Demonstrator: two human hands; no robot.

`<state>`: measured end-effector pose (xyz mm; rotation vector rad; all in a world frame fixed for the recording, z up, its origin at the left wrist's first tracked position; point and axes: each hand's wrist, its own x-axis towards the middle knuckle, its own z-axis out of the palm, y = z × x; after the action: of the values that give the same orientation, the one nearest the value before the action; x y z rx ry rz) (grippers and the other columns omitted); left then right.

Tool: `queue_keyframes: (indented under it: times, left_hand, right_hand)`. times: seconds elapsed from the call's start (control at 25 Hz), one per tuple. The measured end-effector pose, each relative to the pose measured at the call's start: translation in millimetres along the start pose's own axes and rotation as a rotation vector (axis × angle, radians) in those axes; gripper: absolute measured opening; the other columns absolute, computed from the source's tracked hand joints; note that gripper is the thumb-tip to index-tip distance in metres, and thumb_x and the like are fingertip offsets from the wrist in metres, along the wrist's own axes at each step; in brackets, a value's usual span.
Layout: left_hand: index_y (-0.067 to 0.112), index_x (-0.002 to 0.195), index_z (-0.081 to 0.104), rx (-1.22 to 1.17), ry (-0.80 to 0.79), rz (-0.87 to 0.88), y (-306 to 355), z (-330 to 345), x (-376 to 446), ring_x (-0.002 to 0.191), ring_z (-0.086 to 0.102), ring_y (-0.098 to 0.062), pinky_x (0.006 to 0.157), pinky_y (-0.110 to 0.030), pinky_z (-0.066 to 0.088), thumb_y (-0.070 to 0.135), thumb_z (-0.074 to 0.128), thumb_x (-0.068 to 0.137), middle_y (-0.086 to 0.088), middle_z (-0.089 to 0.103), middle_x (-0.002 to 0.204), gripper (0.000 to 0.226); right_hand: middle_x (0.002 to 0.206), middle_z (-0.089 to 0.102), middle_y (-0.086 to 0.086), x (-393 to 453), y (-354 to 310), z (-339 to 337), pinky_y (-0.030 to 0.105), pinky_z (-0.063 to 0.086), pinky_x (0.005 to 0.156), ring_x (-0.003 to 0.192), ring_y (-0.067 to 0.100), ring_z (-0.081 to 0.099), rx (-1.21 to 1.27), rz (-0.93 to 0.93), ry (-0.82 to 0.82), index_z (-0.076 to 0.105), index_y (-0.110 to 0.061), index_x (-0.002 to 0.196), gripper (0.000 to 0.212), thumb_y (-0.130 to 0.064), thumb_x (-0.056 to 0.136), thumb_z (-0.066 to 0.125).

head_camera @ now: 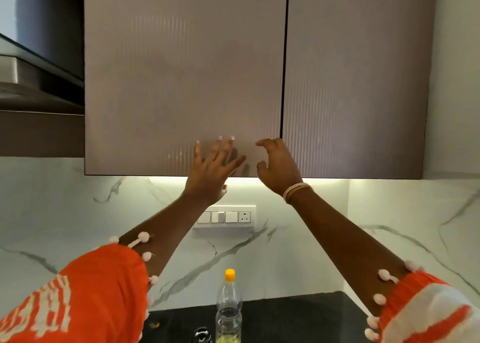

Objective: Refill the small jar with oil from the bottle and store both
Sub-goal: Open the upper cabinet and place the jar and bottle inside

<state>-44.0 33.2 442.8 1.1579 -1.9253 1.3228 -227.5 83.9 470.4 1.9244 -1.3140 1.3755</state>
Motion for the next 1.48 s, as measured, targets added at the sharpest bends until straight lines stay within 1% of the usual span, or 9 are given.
queue_keyframes:
  times: [0.28,0.48,0.68,1.04,1.16,1.28,1.32,1.4,1.48]
  left_hand:
    - [0.031,0.144,0.039,-0.012,0.03,-0.009,10,18,21,0.14,0.033,-0.042,0.104,-0.067,0.027,0.033,0.087,0.06,-0.018,0.028,0.156,0.097]
    - [0.03,0.146,0.034,0.048,0.008,0.021,10,15,24,0.14,0.032,-0.043,0.103,-0.067,0.034,0.019,0.089,0.06,-0.018,0.028,0.156,0.103]
    - [0.031,0.146,0.036,0.138,-0.086,0.036,10,6,19,0.13,0.043,-0.048,0.087,-0.07,0.044,0.027,0.095,0.049,-0.019,0.039,0.15,0.114]
    - [0.033,0.149,0.028,0.086,0.028,0.086,9,-24,-1,0.132,0.04,-0.048,0.09,-0.07,0.041,0.022,0.093,0.05,-0.02,0.033,0.153,0.118]
    - [0.034,0.149,0.024,0.049,0.076,0.103,5,-44,-13,0.133,0.039,-0.048,0.09,-0.068,0.042,0.015,0.091,0.049,-0.019,0.032,0.153,0.122]
    - [0.036,0.149,0.024,0.009,0.096,0.095,1,-67,-29,0.134,0.038,-0.047,0.091,-0.069,0.04,0.008,0.088,0.051,-0.018,0.031,0.154,0.12]
    - [0.036,0.149,0.024,-0.013,0.104,0.086,1,-74,-34,0.134,0.037,-0.047,0.091,-0.069,0.04,0.006,0.087,0.053,-0.018,0.03,0.154,0.118]
    - [0.035,0.148,0.026,-0.072,0.113,0.077,0,-91,-44,0.135,0.037,-0.046,0.092,-0.066,0.042,0.007,0.084,0.058,-0.018,0.029,0.155,0.111]
    - [0.031,0.143,0.034,-0.156,0.144,0.103,-5,-104,-56,0.131,0.043,-0.042,0.089,-0.057,0.048,0.015,0.076,0.065,-0.018,0.036,0.151,0.09]
  right_hand:
    - [0.119,0.056,0.012,15,32,9,0.024,0.048,0.08,0.1,0.026,0.06,0.013,-0.035,0.113,0.061,-0.01,0.116,0.035,-0.005,0.082,0.06]
    - [0.119,0.056,0.012,20,31,14,0.021,0.046,0.078,0.098,0.025,0.061,-0.002,-0.05,0.13,0.061,-0.01,0.115,0.032,-0.008,0.083,0.061]
    - [0.116,0.057,0.013,15,26,13,0.023,0.047,0.074,0.097,0.025,0.06,-0.034,-0.058,0.158,0.061,-0.009,0.114,0.032,-0.009,0.082,0.062]
    - [0.112,0.054,0.013,0,16,-27,0.031,0.053,0.081,0.096,0.025,0.056,-0.016,0.062,0.239,0.056,-0.006,0.116,0.036,-0.012,0.082,0.065]
    - [0.117,0.054,0.009,-10,-3,-49,0.031,0.049,0.082,0.098,0.022,0.055,0.237,0.224,0.214,0.045,-0.008,0.127,0.044,-0.017,0.087,0.062]
    - [0.112,0.06,0.01,-27,-35,-65,0.037,0.052,0.078,0.093,0.024,0.057,0.604,0.485,0.064,0.048,-0.01,0.122,0.029,-0.013,0.093,0.052]
    - [0.108,0.062,0.015,-33,-44,-69,0.04,0.053,0.076,0.086,0.023,0.057,0.638,0.524,0.086,0.052,-0.01,0.115,0.022,-0.011,0.093,0.05]
    - [0.099,0.061,0.014,-44,-63,-79,0.032,0.053,0.07,0.075,0.018,0.054,0.616,0.534,0.15,0.054,-0.007,0.112,0.019,-0.009,0.094,0.048]
    - [0.099,0.06,0.009,-55,-78,-86,0.028,0.051,0.073,0.079,0.02,0.056,0.587,0.516,0.192,0.054,-0.005,0.118,0.024,-0.011,0.095,0.049]
